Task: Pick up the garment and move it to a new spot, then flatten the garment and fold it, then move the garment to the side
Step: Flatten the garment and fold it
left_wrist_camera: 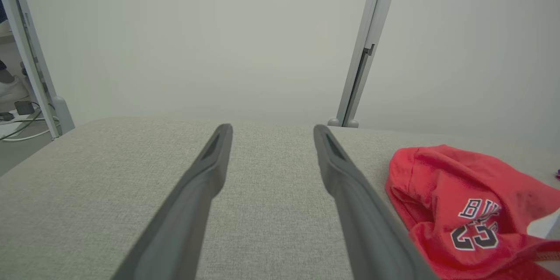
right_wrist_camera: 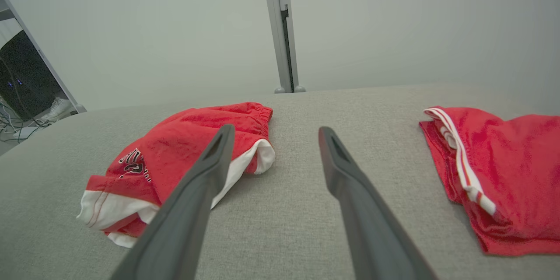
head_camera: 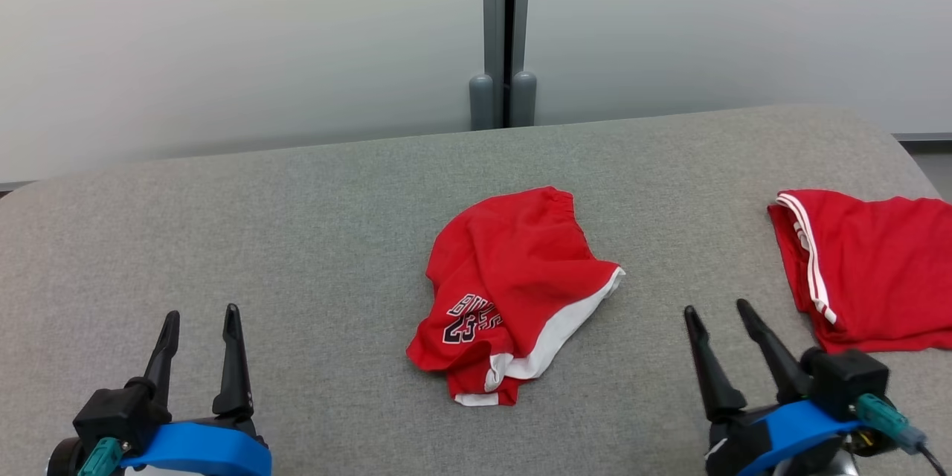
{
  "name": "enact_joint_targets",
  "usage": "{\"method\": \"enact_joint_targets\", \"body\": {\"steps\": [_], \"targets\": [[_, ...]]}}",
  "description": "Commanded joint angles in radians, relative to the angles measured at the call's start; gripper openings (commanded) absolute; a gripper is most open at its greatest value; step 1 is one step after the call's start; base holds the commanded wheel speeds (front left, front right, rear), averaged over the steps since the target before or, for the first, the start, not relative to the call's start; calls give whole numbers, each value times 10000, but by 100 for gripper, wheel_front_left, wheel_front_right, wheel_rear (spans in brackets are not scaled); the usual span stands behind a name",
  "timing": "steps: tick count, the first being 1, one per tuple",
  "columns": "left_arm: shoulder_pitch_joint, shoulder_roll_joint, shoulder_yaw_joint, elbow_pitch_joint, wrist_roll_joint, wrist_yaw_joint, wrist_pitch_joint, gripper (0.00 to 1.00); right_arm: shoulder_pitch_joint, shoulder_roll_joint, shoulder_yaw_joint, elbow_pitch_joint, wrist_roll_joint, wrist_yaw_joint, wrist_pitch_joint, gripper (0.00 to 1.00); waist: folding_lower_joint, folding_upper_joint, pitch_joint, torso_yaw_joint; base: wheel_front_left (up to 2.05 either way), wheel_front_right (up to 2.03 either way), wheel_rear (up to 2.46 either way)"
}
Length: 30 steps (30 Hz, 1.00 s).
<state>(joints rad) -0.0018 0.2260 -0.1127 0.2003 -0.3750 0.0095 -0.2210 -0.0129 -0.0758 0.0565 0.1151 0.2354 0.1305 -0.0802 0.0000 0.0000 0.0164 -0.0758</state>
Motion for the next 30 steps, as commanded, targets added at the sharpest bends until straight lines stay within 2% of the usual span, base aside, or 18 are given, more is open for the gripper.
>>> {"method": "enact_joint_targets", "body": {"steps": [1, 5, 11, 15, 20, 24, 25, 26, 30], "targets": [[-138, 76, -34, -70, 68, 71, 58, 100, -94, -39, 249, 41, -100, 5, 68, 100, 0, 0, 53, 60, 0, 0, 0], [-214, 97, -95, -209, 74, 115, 124, 100, -411, 84, 1227, 233, -158, 5, 520, 100, 0, 0, 176, 161, 0, 0, 0], [-378, 100, -196, -383, 126, 127, 212, 100, -1269, 190, 3377, 1186, 57, 5, 1031, 100, 0, 0, 533, 422, 0, 0, 0], [-537, 71, -286, -447, 132, 115, 232, 100, -1825, 214, 3953, 1846, -9, 4, 953, 100, 0, 0, 721, 617, 0, 0, 0], [-762, 50, -437, -448, 148, 78, 274, 100, -2717, 256, 4054, 3068, -498, 5, 913, 100, 0, 0, 1030, 950, 0, 0, 0], [-1052, 36, -568, -339, 162, -17, 320, 100, -3304, 233, 4216, 3913, -423, 4, 834, 100, 0, 0, 1238, 1227, 0, 0, 0], [-1119, 26, -621, -304, 172, -45, 323, 100, -3425, 239, 4198, 4075, -437, 4, 765, 18, 0, 0, 1260, 1288, 0, 0, 0], [-1159, 20, -663, -264, 173, -78, 318, 100, -3529, 246, 4183, 4234, -445, 4, 704, 0, 0, 0, 1266, 1331, 0, 0, 0], [-1314, -64, -792, -120, 132, -120, 249, 100, -3772, 249, 4092, 4378, -14, 5, 454, 0, 0, 0, 1208, 1456, 0, 0, 0]]}}
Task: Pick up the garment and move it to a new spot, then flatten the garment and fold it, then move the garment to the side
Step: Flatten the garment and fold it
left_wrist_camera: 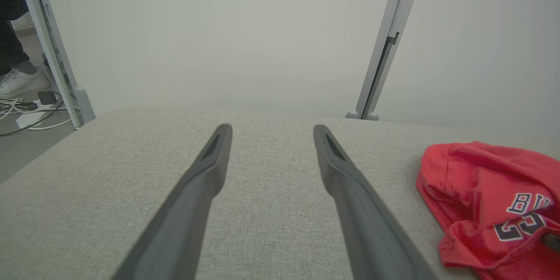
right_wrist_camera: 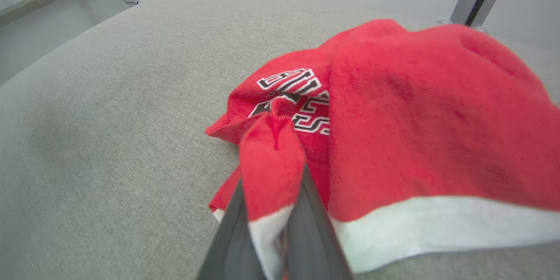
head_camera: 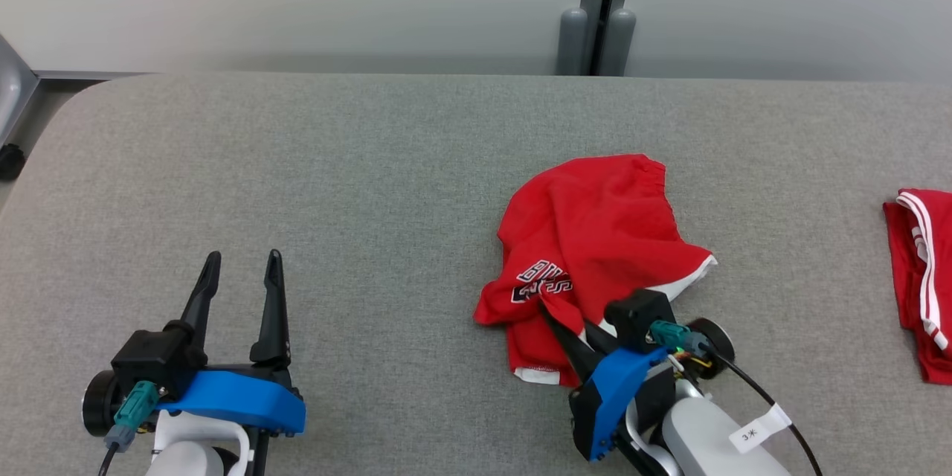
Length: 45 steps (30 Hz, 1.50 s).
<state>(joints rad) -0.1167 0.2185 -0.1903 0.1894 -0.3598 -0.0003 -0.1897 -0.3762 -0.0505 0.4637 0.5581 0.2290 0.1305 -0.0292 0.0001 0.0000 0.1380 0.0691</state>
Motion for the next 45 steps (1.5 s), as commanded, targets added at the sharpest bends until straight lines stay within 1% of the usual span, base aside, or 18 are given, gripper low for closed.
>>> {"method": "enact_joint_targets", "body": {"steps": [1, 6, 11, 14, 16, 19, 22, 29, 32, 33, 34, 35, 40, 45], "targets": [[-156, 0, -23, 49, -31, -32, -69, 100, -211, 7, 100, -189, 216, 5, -130, 0, -1, 0, -43, 27, 0, 0, 0], [-126, -35, 12, 258, -101, -24, -202, 100, -944, -1, 512, -1166, 457, 5, -292, 0, -1, 0, -179, 22, 0, 0, 0], [-27, -1, 78, 369, -172, 32, -326, 100, -2197, -7, 1208, -2318, 921, 5, -485, 0, -1, 0, -279, -86, 0, 0, 0], [19, 25, 121, 396, -225, 52, -393, 100, -3008, -6, 1277, -2866, 1281, 5, -748, 0, -1, 0, -308, -158, 0, 0, 0], [68, 55, 152, 410, -251, 62, -422, 100, -3486, -6, 1130, -3226, 1584, 5, -939, 0, -1, 0, -331, -205, 0, 0, 0], [89, 95, 155, 422, -243, 55, -442, 100, -3892, -12, 594, -3525, 1660, 4, -1078, 0, -1, 0, -369, -287, 0, 0, 0], [122, 97, 99, 457, -261, 7, -469, 100, -3665, -14, -423, -3455, 1322, 4, -982, 0, -1, 0, -400, -332, 0, 0, 0], [26, 63, -3, 523, -321, -88, -495, 100, -1558, -16, -2928, -1892, 142, 4, -114, 0, -1, 0, -310, -420, 0, 0, 0], [-42, 56, -35, 561, -323, -86, -516, 100, -623, -12, -4029, -1135, -328, 5, 67, 0, -1, 0, -258, -456, 0, 0, 0], [-66, 54, -42, 572, -329, -90, -511, 100, -398, -10, -4359, -960, -467, 5, 85, 8, -1, 0, -244, -468, 0, 0, 0], [-92, 56, -53, 592, -335, -89, -517, 100, -180, -9, -4673, -821, -612, 5, 58, 87, -1, 0, -231, -482, 0, 0, 0], [-117, 60, -55, 605, -328, -86, -526, 100, 17, -10, -5012, -737, -734, 5, -4, 100, -1, 0, -222, -497, 0, 0, 0], [-124, 100, -48, 656, -324, -55, -577, 100, 784, -5, -6202, -735, -1002, 5, -105, 100, -1, 0, -184, -648, 0, 0, 0], [-82, 74, -76, 728, -347, -50, -615, 100, 1410, -5, -6626, -1391, -1266, 5, -231, 100, -1, 0, -243, -777, 0, 0, 0]]}}
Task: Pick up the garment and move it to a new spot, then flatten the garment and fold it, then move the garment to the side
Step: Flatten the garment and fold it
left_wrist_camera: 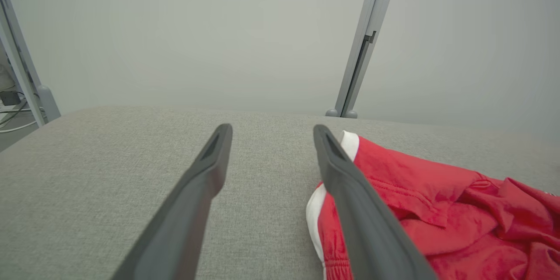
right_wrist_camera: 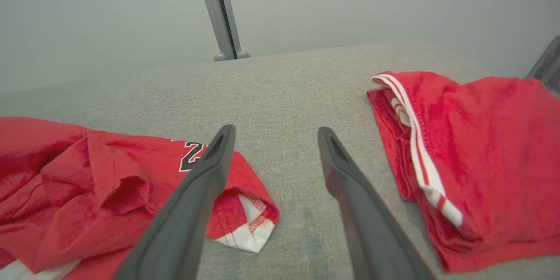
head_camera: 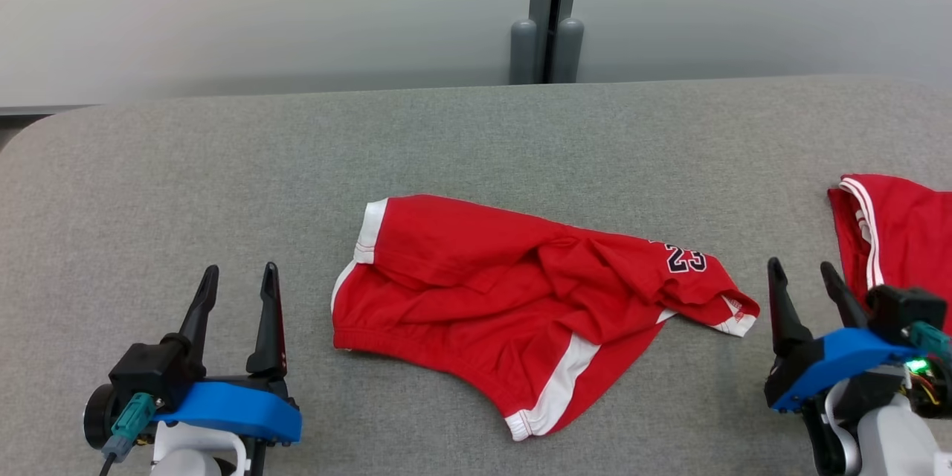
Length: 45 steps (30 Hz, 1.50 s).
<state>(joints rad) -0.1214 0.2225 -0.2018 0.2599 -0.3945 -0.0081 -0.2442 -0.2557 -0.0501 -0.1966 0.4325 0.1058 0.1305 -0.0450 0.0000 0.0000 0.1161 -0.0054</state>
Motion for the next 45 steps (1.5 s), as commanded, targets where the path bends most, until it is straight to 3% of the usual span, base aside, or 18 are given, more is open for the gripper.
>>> {"method": "enact_joint_targets", "body": {"steps": [1, 7, 13, 20, 30, 31, 32, 37, 45], "targets": [[-6, 35, 41, 32, -9, 33, -70, 100, 332, -12, -60, -345, -108, 5, -158, 100, 0, 0, -50, -60, 0, 0, 0], [126, 16, 46, 72, -31, 38, -131, 100, 1273, -6, 491, -1984, -452, 5, -876, 100, 0, 0, -222, -165, 0, 0, 0], [357, -27, -343, 200, 175, -83, -9, 100, 2008, -7, 925, -2898, -60, 5, -750, 100, 0, 0, -272, -300, 0, 0, 0], [287, -191, -839, 798, 151, -149, 815, 100, 2087, -10, 1314, -3140, 280, 5, -493, 100, 0, 0, -87, -567, 0, 0, 0], [-241, -374, -683, 1942, -636, -49, 2470, 100, 1855, -8, 1884, -2974, 443, 5, -720, 100, 0, 0, 306, -1221, 0, 0, 0], [-325, -341, -623, 2016, -677, 12, 2596, 31, 1822, -8, 1981, -2953, 421, 5, -739, 100, 0, 0, 355, -1280, 0, 0, 0], [-403, -313, -544, 2091, -730, 104, 2707, 0, 1781, -6, 2050, -2934, 384, 5, -809, 100, 0, 0, 399, -1332, 0, 0, 0], [-982, 51, -294, 2057, -698, 239, 2716, 0, 1557, -8, 2560, -2870, 340, 6, -1052, 100, 0, 0, 700, -1689, 0, 0, 0], [-2768, 1500, -651, 2341, 92, -301, 3616, 0, 1075, -9, 3530, -2632, 606, 6, -1467, 100, 0, 0, 1298, -2500, 0, 0, 0]]}}
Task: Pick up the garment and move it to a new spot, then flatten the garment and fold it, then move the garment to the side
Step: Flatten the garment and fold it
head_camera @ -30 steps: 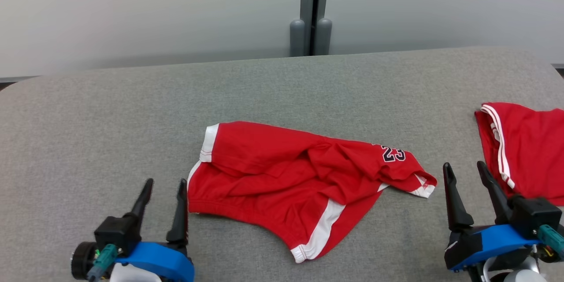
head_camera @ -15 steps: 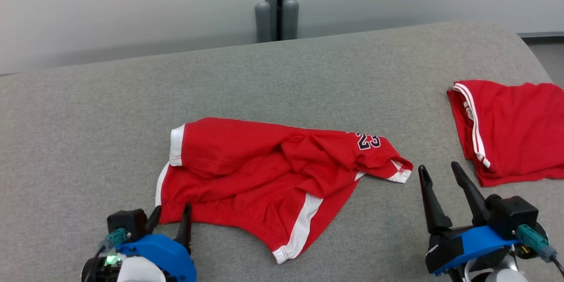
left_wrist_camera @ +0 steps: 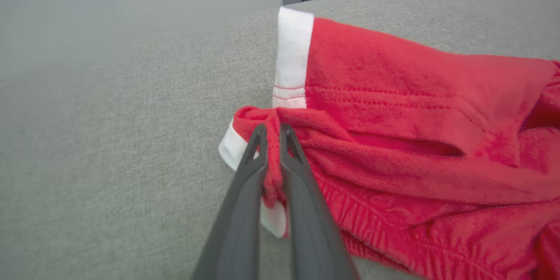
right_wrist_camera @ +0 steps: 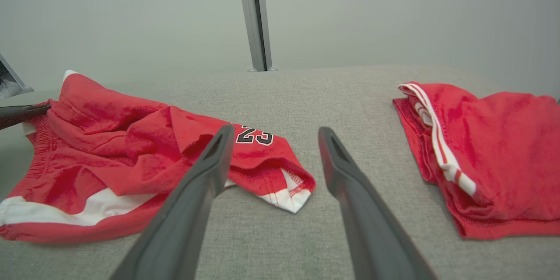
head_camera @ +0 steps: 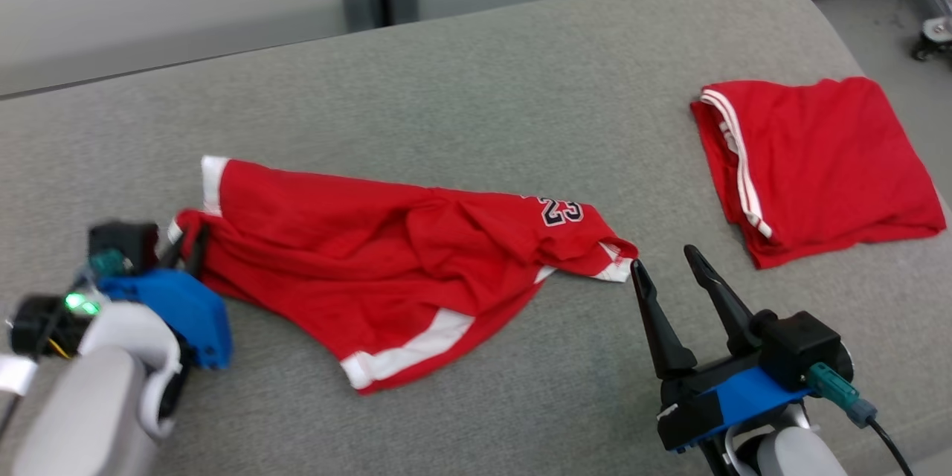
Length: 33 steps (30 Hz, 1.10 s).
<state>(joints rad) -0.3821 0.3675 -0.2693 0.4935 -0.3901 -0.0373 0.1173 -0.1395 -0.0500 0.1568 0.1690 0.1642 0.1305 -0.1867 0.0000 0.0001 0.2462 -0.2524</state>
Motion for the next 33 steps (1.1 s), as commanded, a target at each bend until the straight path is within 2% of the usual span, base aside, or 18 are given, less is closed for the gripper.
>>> {"method": "enact_joint_targets", "body": {"steps": [1, 6, 9, 10, 11, 12, 15, 18, 24, 27, 33], "targets": [[-458, 258, -40, 58, 160, -86, 141, 0, -170, -10, 85, 51, 77, 6, -121, 100, 0, -1, 65, -139, 0, 0, 0], [-1714, 1197, -42, 325, 636, -200, 517, 0, -462, -10, 497, 322, 319, 6, -315, 100, 0, -1, 388, -682, 0, 0, 0], [-2247, 1559, 46, 569, 738, -240, 495, 0, -651, -8, 669, 480, 397, 6, -431, 100, 0, -1, 558, -918, 0, 0, 0], [-2349, 1588, 57, 677, 714, -256, 500, 33, -686, -8, 707, 536, 424, 6, -461, 100, 0, -1, 587, -961, 0, 0, 0], [-2442, 1630, 90, 772, 700, -255, 463, 60, -711, -8, 746, 591, 472, 6, -484, 100, 0, -1, 606, -993, 0, 0, 0], [-2512, 1643, 135, 848, 674, -205, 385, 100, -740, -8, 772, 643, 489, 6, -520, 100, 0, -1, 612, -1009, 0, 0, 0], [-2465, 1449, 142, 978, 615, -85, 48, 100, -804, -6, 784, 764, 481, 6, -559, 100, 0, -1, 518, -937, 0, 0, 0], [-2146, 1237, 151, 1117, 471, -164, -547, 100, -798, -8, 770, 882, 343, 6, -555, 100, 0, -1, 339, -701, 0, 0, 0], [-1283, 349, 257, 821, -115, -281, -2125, 100, -689, -9, 642, 949, 30, 6, -266, 100, 0, -1, -155, 47, 0, 0, 0], [-528, -334, 412, 431, -495, -172, -3081, 100, -566, -11, 578, 991, -48, 6, -48, 100, 0, -1, -453, 428, 0, 0, 0], [1039, -1212, 513, -829, -577, -63, -3780, 100, -321, -14, 451, 947, -152, 6, 372, 100, 0, -1, -928, 1132, 0, 0, 0]]}}
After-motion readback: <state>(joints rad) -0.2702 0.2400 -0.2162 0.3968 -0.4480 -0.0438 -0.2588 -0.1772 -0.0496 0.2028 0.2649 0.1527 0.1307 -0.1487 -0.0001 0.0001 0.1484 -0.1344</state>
